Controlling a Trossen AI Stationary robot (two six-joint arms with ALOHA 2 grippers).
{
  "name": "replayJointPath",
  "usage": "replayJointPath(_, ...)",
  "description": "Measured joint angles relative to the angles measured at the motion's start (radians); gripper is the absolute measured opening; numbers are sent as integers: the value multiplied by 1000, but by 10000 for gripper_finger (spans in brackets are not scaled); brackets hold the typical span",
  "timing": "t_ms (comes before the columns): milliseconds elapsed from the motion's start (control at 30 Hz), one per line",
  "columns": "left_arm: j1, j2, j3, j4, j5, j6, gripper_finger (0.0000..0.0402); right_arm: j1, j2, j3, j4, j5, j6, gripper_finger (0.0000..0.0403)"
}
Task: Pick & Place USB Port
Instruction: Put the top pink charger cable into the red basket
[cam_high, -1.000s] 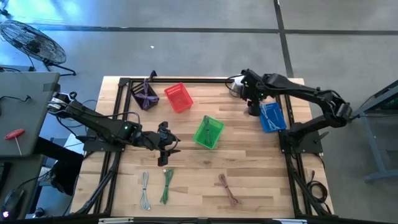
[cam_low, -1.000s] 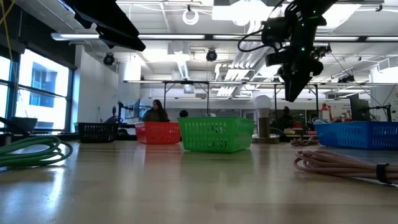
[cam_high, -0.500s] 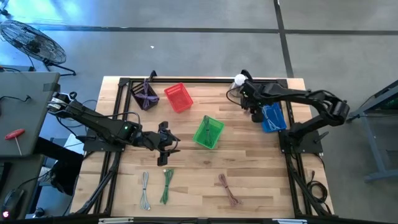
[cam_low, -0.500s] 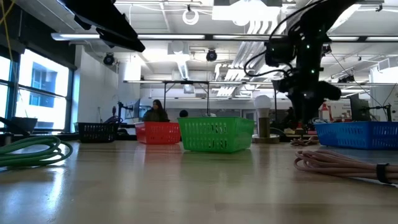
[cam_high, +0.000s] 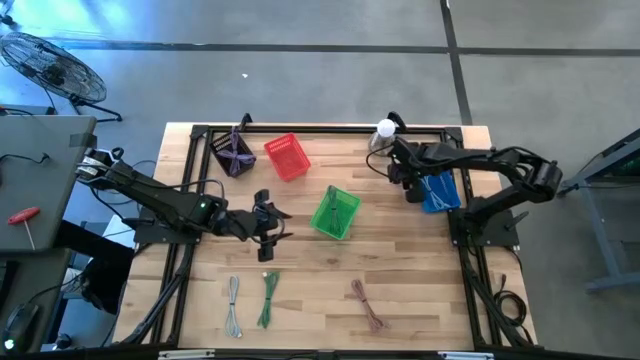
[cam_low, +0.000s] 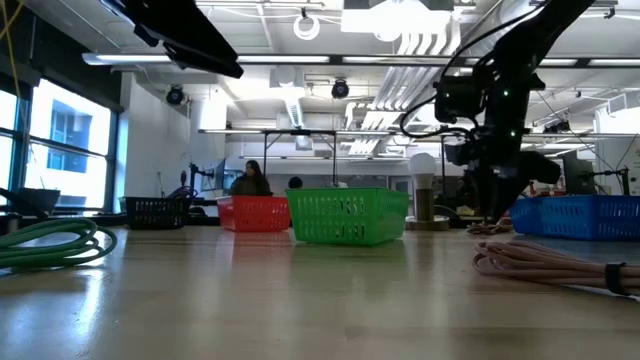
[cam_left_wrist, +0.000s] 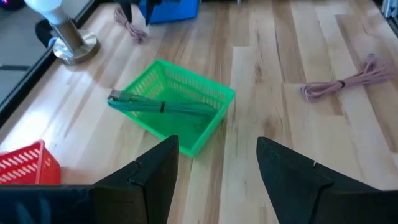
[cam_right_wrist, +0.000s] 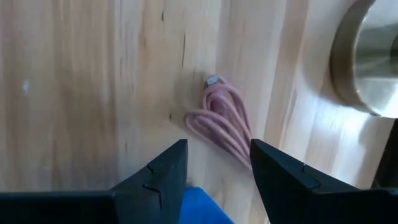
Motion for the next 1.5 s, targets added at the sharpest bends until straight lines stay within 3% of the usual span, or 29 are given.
replayJointPath(567,0,0,0,36,21,34,211,2,178,4,73,-15,31,160)
replayJointPath(667,0,0,0,34,21,34,211,2,177,26,52,-16,79,130)
replayJointPath(833,0,0,0,29,21,34,211,17,173,64,73,-1,109,31)
replayJointPath(900,0,0,0,28,21,31,211,32,172,70,80,-2,110,12)
replayJointPath(1133,0,0,0,22,25,8,211,124,172,70,114,42,140,6)
replayJointPath(1500,0,0,0,14,22,4,211,302,94,71,105,213,187,2)
